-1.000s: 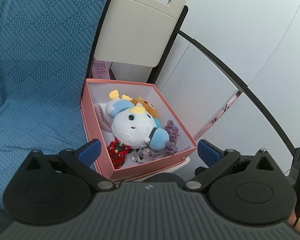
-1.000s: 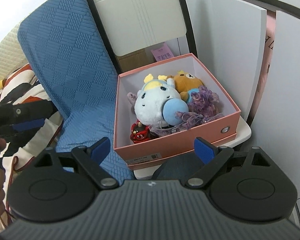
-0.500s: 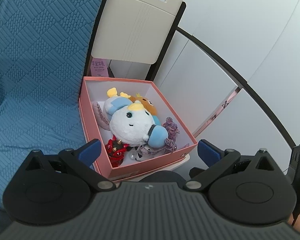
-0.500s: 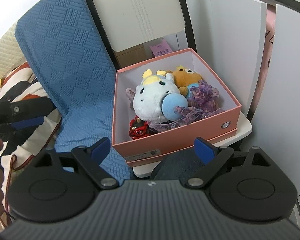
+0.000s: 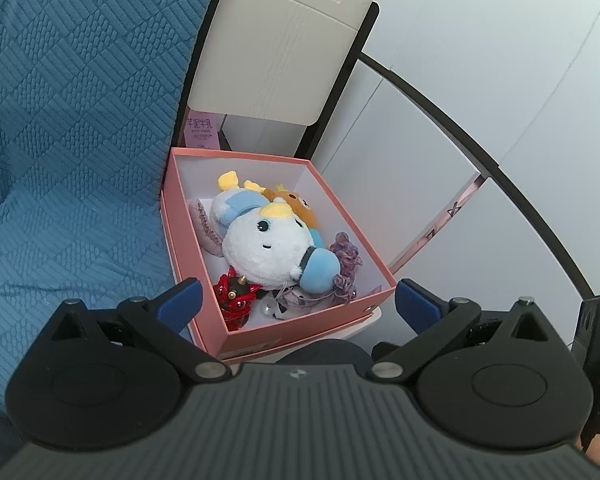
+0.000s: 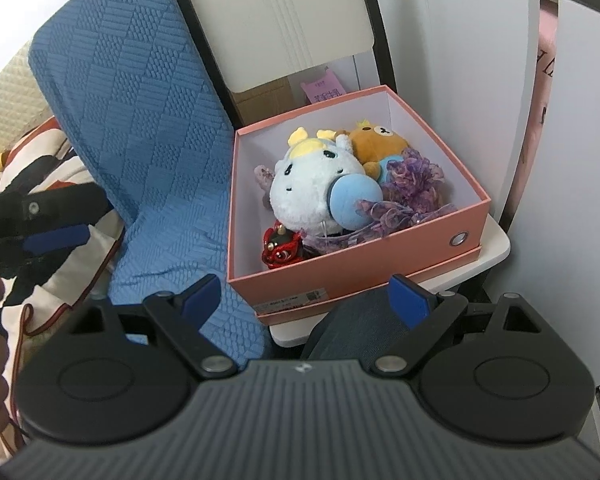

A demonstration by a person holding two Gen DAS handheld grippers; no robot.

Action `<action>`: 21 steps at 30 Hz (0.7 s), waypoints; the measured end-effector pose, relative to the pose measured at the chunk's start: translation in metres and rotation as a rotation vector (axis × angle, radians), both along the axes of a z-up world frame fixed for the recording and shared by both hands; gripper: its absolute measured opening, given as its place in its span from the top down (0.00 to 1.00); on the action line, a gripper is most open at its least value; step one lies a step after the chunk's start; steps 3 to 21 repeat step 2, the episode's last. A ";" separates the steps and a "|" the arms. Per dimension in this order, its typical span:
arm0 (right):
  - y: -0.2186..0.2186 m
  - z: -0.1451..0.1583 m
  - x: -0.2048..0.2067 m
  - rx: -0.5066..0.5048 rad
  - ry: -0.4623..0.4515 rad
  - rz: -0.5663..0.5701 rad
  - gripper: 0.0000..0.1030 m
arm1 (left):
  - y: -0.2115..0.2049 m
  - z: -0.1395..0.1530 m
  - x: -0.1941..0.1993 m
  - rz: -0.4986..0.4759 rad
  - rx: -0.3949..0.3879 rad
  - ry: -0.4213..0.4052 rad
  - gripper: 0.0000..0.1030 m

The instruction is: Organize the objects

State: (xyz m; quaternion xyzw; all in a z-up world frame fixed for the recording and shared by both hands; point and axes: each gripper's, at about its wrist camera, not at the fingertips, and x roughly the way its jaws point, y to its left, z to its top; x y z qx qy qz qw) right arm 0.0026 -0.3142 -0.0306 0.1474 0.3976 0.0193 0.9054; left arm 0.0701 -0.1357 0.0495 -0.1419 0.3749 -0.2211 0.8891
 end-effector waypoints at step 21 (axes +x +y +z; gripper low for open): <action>0.001 -0.001 0.001 0.002 0.004 -0.002 0.10 | 0.000 0.000 0.000 0.001 0.002 -0.002 0.00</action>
